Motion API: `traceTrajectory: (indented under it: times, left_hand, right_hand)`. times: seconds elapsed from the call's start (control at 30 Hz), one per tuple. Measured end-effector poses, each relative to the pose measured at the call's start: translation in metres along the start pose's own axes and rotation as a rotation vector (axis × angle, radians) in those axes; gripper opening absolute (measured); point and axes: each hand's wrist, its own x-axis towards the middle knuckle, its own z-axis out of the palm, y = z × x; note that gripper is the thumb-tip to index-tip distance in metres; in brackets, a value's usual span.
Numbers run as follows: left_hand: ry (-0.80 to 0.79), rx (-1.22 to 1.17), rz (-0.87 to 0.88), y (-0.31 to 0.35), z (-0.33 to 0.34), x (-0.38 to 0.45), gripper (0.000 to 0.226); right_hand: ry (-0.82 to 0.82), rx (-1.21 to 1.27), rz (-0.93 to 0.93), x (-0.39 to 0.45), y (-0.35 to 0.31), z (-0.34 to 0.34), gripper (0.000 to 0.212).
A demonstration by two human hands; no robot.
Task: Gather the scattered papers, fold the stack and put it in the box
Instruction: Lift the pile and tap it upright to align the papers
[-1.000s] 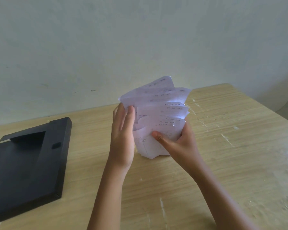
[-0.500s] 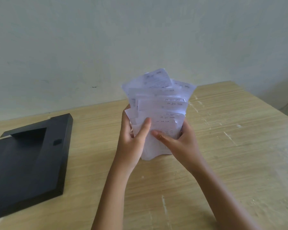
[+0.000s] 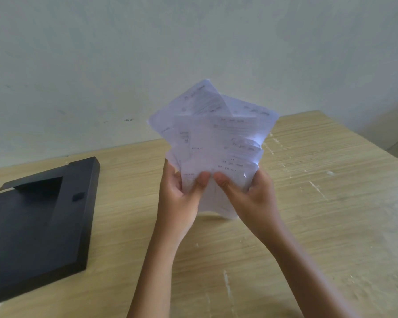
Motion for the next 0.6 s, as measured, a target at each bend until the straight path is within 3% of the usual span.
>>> traceTrajectory:
  times: [0.1, 0.23, 0.43, 0.5, 0.6]
  left_hand:
    - [0.005, 0.009, -0.037, -0.001, 0.002, -0.001, 0.045]
    - [0.048, 0.053, -0.048, -0.005, 0.003, -0.003, 0.037]
    - [0.119, 0.021, -0.068, -0.003, 0.003, 0.0, 0.035]
    - [0.105, 0.02, -0.073, -0.001, 0.002, -0.001, 0.029]
    - [0.095, 0.019, -0.067, 0.0, 0.002, -0.001, 0.026]
  right_hand:
    - [-0.063, -0.021, 0.006, 0.002, -0.002, -0.002, 0.022]
    - [-0.138, -0.055, 0.023, 0.001, -0.003, -0.003, 0.032]
    - [-0.107, 0.102, 0.009, -0.003, -0.015, -0.004, 0.08]
    - [-0.102, 0.14, 0.0, 0.0, -0.018, -0.006, 0.075]
    - [-0.11, -0.012, -0.097, 0.009, -0.021, -0.011, 0.036]
